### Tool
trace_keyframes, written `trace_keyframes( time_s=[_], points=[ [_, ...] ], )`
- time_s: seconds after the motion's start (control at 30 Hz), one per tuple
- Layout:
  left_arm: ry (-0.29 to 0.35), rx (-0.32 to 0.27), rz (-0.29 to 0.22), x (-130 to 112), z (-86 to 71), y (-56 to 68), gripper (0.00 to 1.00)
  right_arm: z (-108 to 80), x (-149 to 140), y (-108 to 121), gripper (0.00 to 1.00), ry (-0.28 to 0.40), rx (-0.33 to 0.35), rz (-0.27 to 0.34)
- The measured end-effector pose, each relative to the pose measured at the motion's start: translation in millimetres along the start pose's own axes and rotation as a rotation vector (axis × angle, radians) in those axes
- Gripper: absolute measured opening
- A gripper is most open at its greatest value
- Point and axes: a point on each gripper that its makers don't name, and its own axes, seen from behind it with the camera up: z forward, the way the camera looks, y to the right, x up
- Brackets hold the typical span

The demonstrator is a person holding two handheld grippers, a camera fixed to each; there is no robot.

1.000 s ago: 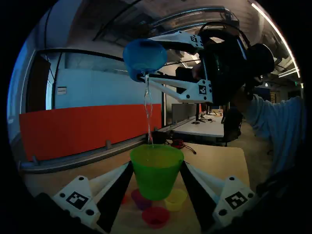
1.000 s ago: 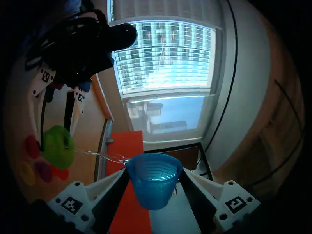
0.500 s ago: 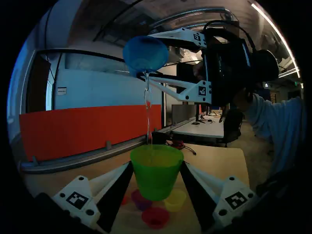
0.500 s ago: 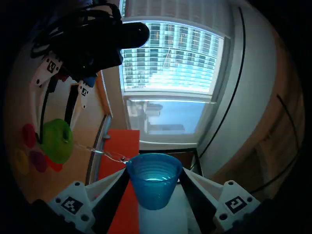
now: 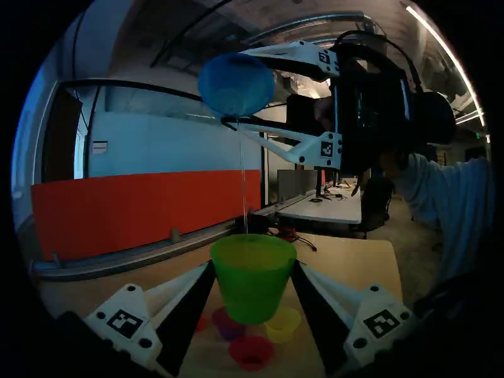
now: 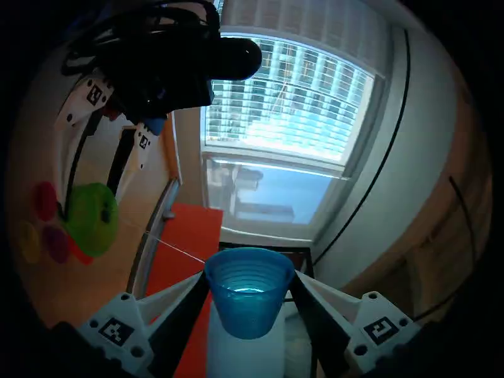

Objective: Pour water

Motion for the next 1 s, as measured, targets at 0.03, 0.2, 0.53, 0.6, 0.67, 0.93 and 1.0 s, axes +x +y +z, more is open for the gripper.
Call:
trace_keyframes(
  time_s=[0.03,0.2,0.53,0.6,0.67,0.93,1.0],
  points=[
    [0.001,0.000,0.000,0,0.1,-0.1,0.85,-0.2,1,0,0.91,0.000,0.000,-0.007],
    [0.004,0.001,-0.001,2,1.0,-1.2,0.86,-0.6,4,1,0.91,0.003,-0.005,-0.044],
    [0.007,0.003,-0.002,4,1.9,-3.3,0.85,-1.6,12,2,0.91,0.017,-0.007,-0.042],
    [0.007,0.003,-0.002,4,1.5,-3.1,0.86,-1.8,11,2,0.91,0.016,-0.008,-0.033],
    [0.008,0.004,-0.002,5,0.8,-2.8,0.86,-2.0,9,2,0.91,0.015,-0.009,-0.012],
    [0.011,0.007,0.000,7,-1.9,-3.0,0.85,-4.6,-5,3,0.91,0.007,-0.013,0.170],
    [0.011,0.008,0.001,8,-2.4,-3.7,0.85,-5.9,-9,3,0.91,0.003,-0.012,0.232]
  ],
)
